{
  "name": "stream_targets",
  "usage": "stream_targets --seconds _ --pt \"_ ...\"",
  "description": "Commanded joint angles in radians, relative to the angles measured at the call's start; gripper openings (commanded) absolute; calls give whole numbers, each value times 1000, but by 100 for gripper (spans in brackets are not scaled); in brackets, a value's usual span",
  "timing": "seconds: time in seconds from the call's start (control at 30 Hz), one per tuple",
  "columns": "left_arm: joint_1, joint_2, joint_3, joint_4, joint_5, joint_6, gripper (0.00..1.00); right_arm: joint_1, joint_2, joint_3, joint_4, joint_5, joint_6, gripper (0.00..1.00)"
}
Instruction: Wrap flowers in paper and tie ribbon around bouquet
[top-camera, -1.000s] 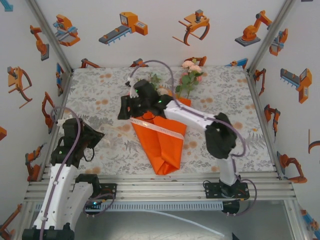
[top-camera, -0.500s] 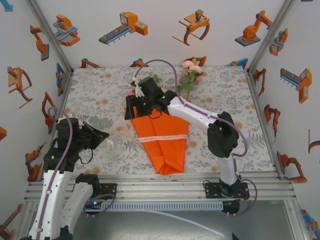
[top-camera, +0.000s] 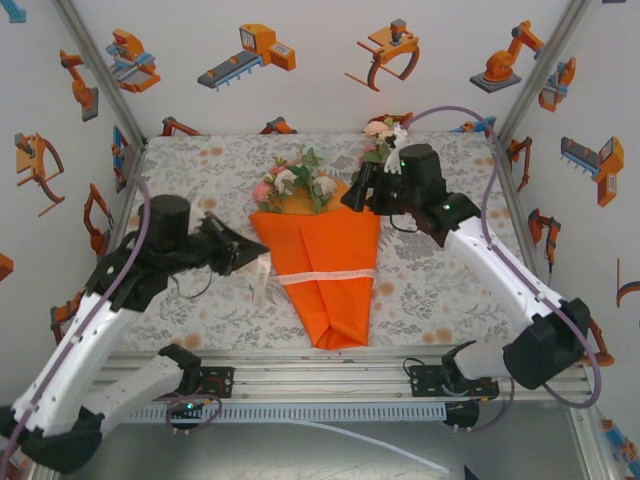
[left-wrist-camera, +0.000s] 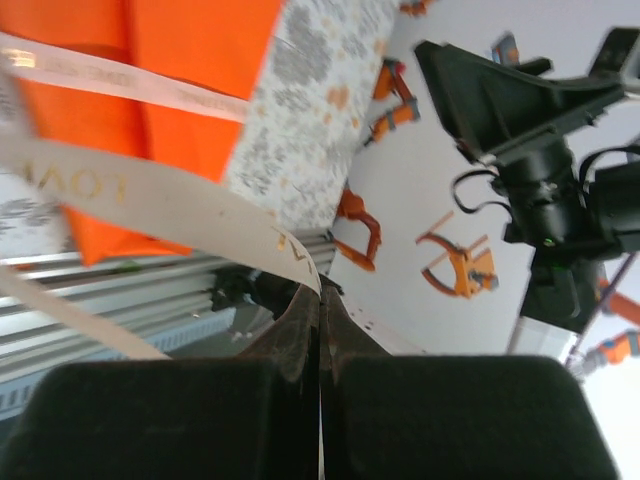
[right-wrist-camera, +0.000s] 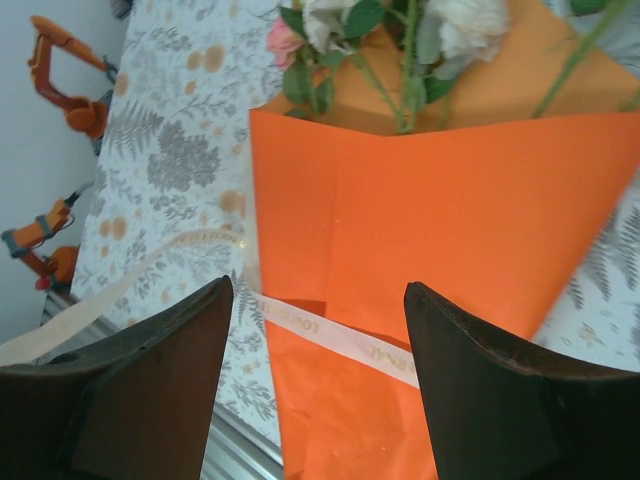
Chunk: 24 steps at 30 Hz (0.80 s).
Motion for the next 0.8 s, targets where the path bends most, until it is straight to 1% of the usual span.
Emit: stream_targets --seconds 0.0,0.07,0.13,0.2,0.3,0.37,0.43,0.53,0.6,0.7,0.77 --pt "-101 250 145 173 -78 11 0 -39 -61 -69 -9 84 17 64" --pt "-123 380 233 179 -118 60 0 -70 -108 -120 -27 126 8 65" --pt "-144 464 259 230 -185 85 0 -110 -151 -175 -44 138 -4 65" --pt "-153 528 255 316 -215 109 0 -162 -187 -222 -52 89 -28 67" --pt "-152 597 268 345 -237 154 0 -204 -230 -270 -48 -57 -90 68" --pt "-153 620 276 349 -220 201 0 -204 -234 -281 -21 -219 -135 68" --pt "-157 627 276 329 -244 240 0 -204 -220 -290 26 -367 -147 68" --pt "-158 646 288 270 -301 275 0 -187 -183 -306 125 -448 -125 68" --pt "-156 672 285 257 -311 266 0 -146 -149 -349 257 -484 -96 68" --pt "-156 715 283 288 -247 239 0 -74 -83 -392 418 -482 -72 70" --pt "-157 726 282 300 -236 214 0 -32 -38 -397 503 -466 -32 70"
